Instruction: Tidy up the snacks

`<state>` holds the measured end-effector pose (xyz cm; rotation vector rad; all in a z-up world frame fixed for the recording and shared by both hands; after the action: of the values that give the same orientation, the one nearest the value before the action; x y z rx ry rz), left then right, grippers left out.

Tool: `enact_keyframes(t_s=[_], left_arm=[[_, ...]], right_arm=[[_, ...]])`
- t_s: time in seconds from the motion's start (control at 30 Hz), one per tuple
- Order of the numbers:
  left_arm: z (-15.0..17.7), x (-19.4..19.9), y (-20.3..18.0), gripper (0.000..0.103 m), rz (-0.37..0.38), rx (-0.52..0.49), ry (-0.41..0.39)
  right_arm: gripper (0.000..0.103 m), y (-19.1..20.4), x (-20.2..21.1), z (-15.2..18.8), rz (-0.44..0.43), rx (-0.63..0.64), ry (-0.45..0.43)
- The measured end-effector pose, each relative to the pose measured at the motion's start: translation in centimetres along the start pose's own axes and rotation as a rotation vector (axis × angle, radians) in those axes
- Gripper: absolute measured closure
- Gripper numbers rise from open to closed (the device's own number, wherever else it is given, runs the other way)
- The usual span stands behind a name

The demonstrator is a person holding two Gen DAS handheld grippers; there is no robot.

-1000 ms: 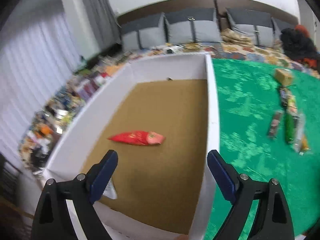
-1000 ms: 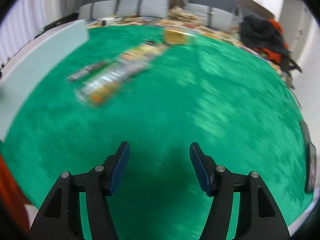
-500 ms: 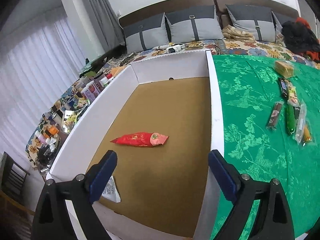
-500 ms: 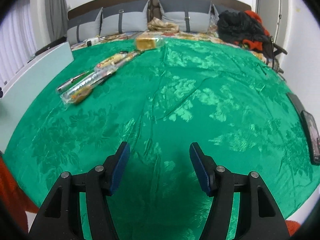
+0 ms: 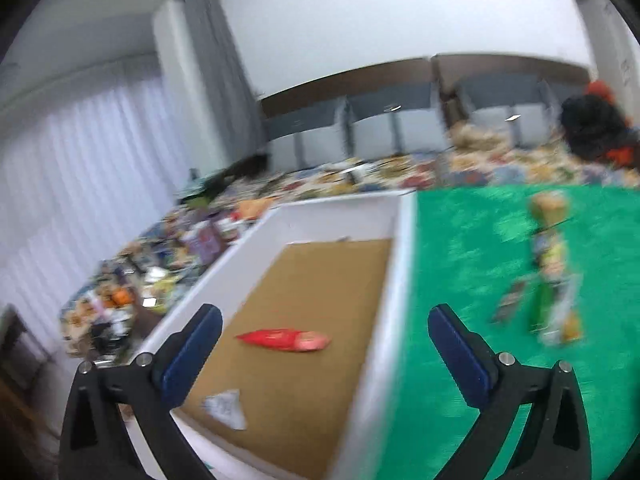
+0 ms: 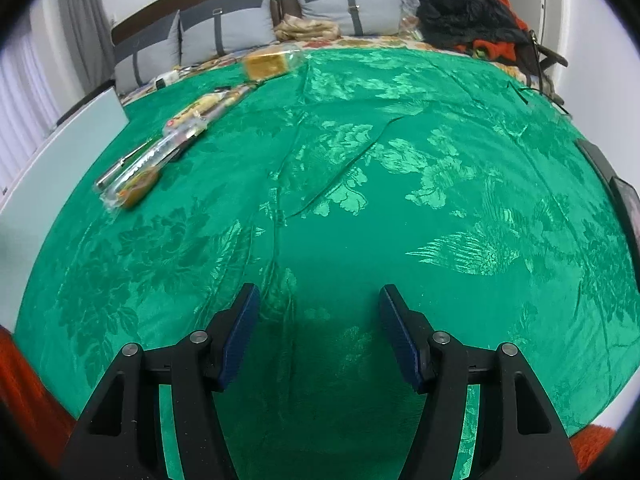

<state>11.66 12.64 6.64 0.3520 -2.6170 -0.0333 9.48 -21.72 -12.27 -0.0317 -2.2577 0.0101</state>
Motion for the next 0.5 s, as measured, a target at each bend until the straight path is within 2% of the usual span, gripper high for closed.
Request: enact_keyframes(t_s=[0.1,0.13,0.2,0.4,0.5], left_arm=[[0.8,1.5,-3.2,0.001,0.126,0.003,0.045],[1.8,1.7,-4.8,0.000,0.184,0.005,0.084],[3.5,1.6,-6.8,0.000,0.241,0.007,0.143],[12.5,-1.7,-11.1,0.001,0.285,-0.021,0.373],[15.2,-3.5,-12.5,0.001,0.280,-0.061,0.436]], right_arm=[[0.035,0.2,-0.1,0.0,0.004,0.009,0.000],[0.035,0.3,0.0,0.0,0.005,0.014,0.001],[0.034,0.4,0.0,0.1,0.008,0.022,0.002],[0.027,1.2,-0.1,0.6,0.038,0.081,0.004],[0.023,1.5,-0.1,0.7,0.047,0.093,-0.003]])
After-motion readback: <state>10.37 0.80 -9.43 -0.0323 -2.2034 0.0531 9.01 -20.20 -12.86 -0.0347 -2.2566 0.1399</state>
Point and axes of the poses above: each gripper's, at about its wrist camera, not at the fingertips, and x roughly against the way its jaws point, y to its left, z to its underside, the point moved 7 cm from there along -x, roughly the way its jaws point, and after that the axes turned 9 degrees about x, right-handed, at the moved point
